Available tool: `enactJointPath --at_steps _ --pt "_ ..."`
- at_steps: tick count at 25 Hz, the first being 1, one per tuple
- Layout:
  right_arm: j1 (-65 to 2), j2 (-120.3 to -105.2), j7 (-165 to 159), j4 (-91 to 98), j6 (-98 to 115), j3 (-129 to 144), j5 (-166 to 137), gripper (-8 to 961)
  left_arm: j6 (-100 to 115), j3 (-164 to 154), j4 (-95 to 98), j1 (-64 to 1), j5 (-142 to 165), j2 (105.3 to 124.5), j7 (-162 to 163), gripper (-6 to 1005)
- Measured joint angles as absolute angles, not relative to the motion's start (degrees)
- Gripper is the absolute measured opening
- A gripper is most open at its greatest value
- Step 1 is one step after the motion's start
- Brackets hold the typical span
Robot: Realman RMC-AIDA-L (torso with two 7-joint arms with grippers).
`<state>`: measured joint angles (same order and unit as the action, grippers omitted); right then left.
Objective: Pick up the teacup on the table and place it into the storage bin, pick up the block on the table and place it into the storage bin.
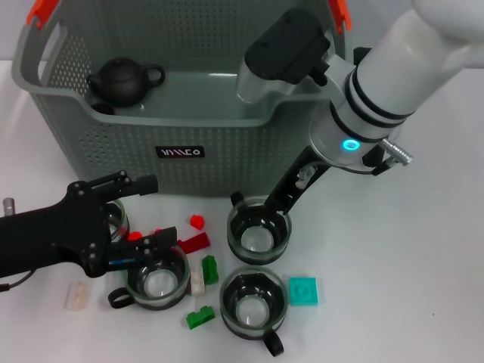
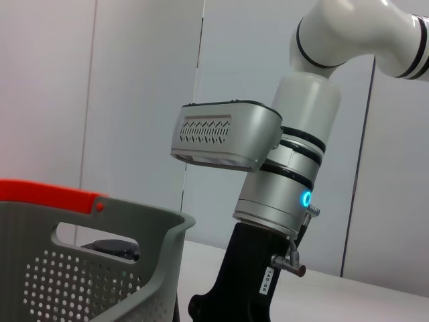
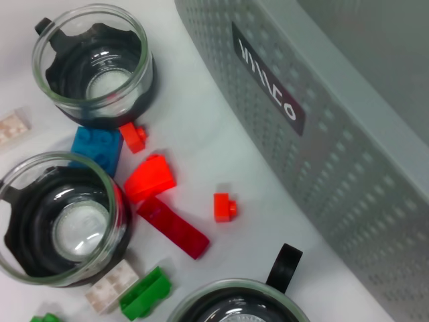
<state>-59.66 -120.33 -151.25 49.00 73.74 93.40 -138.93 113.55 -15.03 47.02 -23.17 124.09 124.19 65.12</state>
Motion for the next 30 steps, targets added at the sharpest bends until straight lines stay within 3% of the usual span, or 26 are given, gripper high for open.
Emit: enactJointPath --at_steps 30 --pt "-60.3 -119.88 -145.9 60.9 89.5 73.0 -139.0 48 113.6 -15.0 46.8 -23.1 123.4 124.19 65.1 828"
